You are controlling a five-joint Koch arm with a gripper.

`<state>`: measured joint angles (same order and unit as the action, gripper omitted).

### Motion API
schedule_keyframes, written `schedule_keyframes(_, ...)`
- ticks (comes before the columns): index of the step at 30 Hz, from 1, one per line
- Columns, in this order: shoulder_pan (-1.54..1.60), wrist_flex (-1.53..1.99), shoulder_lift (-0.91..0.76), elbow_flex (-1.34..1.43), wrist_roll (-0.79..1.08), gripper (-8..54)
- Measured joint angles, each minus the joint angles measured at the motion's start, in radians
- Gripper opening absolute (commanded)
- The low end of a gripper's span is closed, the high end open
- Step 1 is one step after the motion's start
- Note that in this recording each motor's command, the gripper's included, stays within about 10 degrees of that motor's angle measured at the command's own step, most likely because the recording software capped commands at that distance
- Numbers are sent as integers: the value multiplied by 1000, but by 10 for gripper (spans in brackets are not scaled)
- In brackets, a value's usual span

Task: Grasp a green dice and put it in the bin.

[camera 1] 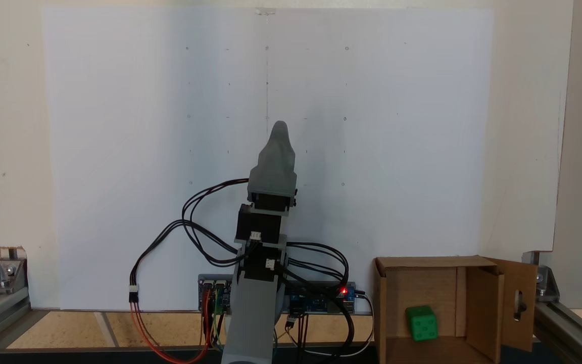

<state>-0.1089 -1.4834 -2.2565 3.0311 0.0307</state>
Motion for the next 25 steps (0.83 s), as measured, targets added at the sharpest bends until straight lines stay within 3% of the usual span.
schedule_keyframes(25, 77, -34, 0, 46, 0, 445)
